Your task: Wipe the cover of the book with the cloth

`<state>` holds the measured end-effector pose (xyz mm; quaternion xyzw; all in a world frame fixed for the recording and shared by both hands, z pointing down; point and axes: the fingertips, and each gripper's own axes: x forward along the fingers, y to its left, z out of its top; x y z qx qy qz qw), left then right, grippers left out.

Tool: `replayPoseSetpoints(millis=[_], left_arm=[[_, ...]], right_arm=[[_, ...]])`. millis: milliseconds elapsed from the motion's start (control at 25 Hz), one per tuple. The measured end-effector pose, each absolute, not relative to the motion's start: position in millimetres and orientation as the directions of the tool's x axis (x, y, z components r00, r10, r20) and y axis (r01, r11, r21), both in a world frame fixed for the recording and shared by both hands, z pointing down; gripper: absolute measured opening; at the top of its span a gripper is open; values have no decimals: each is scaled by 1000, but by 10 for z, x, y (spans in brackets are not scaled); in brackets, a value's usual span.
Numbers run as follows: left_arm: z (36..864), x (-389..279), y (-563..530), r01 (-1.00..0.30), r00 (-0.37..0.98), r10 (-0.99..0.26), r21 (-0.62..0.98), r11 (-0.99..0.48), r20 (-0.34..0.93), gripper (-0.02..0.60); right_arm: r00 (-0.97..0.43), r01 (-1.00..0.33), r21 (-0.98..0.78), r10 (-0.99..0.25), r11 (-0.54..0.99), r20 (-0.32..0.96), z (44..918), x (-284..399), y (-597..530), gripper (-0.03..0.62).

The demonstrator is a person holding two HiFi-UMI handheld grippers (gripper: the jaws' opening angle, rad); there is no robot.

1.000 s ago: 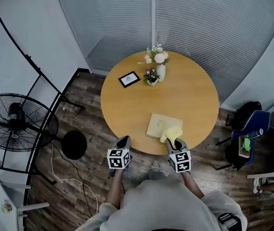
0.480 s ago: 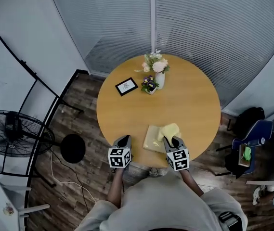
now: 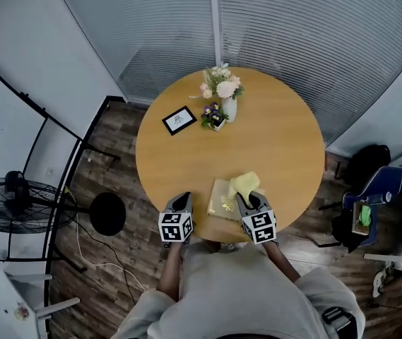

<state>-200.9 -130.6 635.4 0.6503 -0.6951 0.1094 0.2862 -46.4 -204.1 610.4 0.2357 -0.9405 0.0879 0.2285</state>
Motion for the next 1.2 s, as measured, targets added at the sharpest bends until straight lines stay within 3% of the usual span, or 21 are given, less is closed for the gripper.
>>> replayPoseSetpoints(millis=[1200], left_arm=[[6472,-2359,-1395,-969,112,-815,246,38,568,6]], right_arm=[[-732,-471,-48,-360,881,579,6563,-1266,-2086,60]])
